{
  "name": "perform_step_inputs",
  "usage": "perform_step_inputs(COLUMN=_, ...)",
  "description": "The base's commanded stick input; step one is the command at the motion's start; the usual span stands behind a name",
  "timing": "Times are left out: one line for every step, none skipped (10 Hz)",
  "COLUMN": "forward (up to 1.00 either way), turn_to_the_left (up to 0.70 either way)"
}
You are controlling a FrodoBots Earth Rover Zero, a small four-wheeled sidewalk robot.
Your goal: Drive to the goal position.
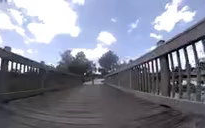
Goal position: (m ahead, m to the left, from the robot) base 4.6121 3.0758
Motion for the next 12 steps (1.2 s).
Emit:
perform_step_inputs(forward=0.85, turn_to_the_left=0.0)
perform_step_inputs(forward=0.85, turn_to_the_left=0.0)
perform_step_inputs(forward=0.85, turn_to_the_left=0.0)
perform_step_inputs(forward=0.85, turn_to_the_left=0.0)
perform_step_inputs(forward=0.85, turn_to_the_left=0.0)
perform_step_inputs(forward=0.85, turn_to_the_left=0.0)
perform_step_inputs(forward=0.85, turn_to_the_left=0.0)
perform_step_inputs(forward=0.85, turn_to_the_left=0.0)
perform_step_inputs(forward=0.85, turn_to_the_left=0.0)
perform_step_inputs(forward=0.85, turn_to_the_left=0.0)
perform_step_inputs(forward=0.85, turn_to_the_left=0.0)
perform_step_inputs(forward=0.85, turn_to_the_left=0.0)
